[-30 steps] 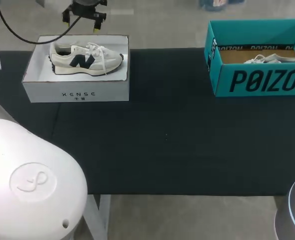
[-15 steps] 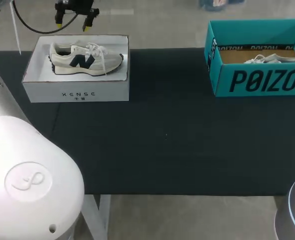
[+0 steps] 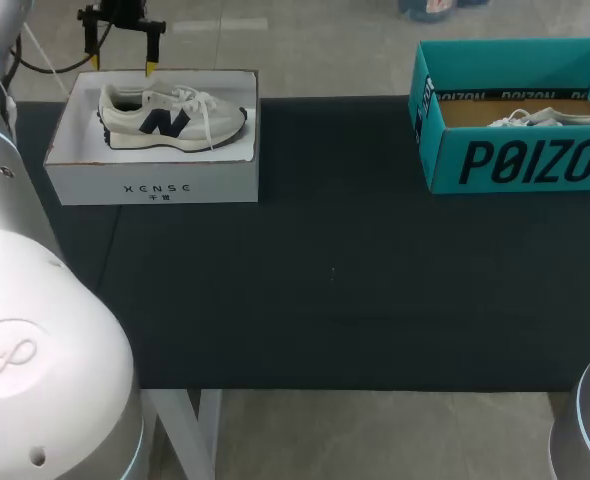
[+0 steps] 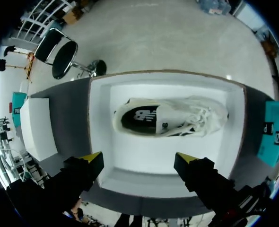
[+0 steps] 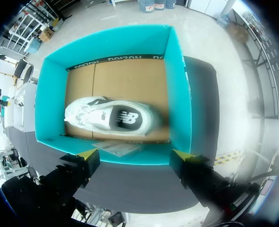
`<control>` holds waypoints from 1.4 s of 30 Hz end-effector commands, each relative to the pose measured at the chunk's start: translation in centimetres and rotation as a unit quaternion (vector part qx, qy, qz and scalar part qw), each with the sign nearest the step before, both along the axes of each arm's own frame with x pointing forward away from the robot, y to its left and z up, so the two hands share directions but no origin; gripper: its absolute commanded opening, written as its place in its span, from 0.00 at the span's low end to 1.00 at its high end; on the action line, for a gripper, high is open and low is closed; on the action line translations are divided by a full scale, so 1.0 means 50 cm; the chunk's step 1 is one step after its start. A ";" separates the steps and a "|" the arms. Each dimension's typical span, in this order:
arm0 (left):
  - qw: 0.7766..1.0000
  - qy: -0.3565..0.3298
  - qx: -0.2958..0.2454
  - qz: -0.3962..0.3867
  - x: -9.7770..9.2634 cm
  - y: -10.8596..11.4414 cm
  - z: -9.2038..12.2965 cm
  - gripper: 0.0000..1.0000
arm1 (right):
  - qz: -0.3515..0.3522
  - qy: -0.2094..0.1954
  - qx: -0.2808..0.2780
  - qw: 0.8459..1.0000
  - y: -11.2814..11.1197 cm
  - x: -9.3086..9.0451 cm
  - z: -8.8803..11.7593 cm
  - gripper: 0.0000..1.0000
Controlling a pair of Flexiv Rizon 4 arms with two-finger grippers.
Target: Take the shoe out of the shoebox, open the shoe tongue, remove and reinsert the insole, then place the shoe into the shoebox
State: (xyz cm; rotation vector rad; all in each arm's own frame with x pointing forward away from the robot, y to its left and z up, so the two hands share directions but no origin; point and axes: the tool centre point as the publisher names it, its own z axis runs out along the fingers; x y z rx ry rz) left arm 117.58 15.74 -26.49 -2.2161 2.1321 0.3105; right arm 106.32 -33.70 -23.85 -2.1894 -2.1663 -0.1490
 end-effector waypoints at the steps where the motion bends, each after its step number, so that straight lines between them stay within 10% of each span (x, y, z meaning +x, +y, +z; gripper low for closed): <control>1: 1.000 -0.017 -0.014 -0.017 -0.002 0.014 -0.032 1.00 | 0.000 0.000 0.000 1.000 0.000 0.001 0.000 1.00; 35: 1.000 -0.004 -0.014 -0.022 0.044 0.097 -0.103 1.00 | 0.000 0.000 0.000 1.000 0.000 0.001 0.000 1.00; 37: 1.000 -0.003 -0.014 -0.015 0.051 0.103 -0.113 0.76 | 0.000 0.000 0.000 1.000 0.000 0.001 0.000 1.00; 40: 1.000 0.000 -0.022 -0.012 0.060 0.109 -0.126 0.97 | 0.000 0.000 0.000 1.000 0.000 0.001 0.000 1.00; 42: 1.000 -0.002 -0.026 -0.010 0.066 0.113 -0.132 0.87 | 0.000 0.000 0.000 1.000 0.000 0.001 0.000 1.00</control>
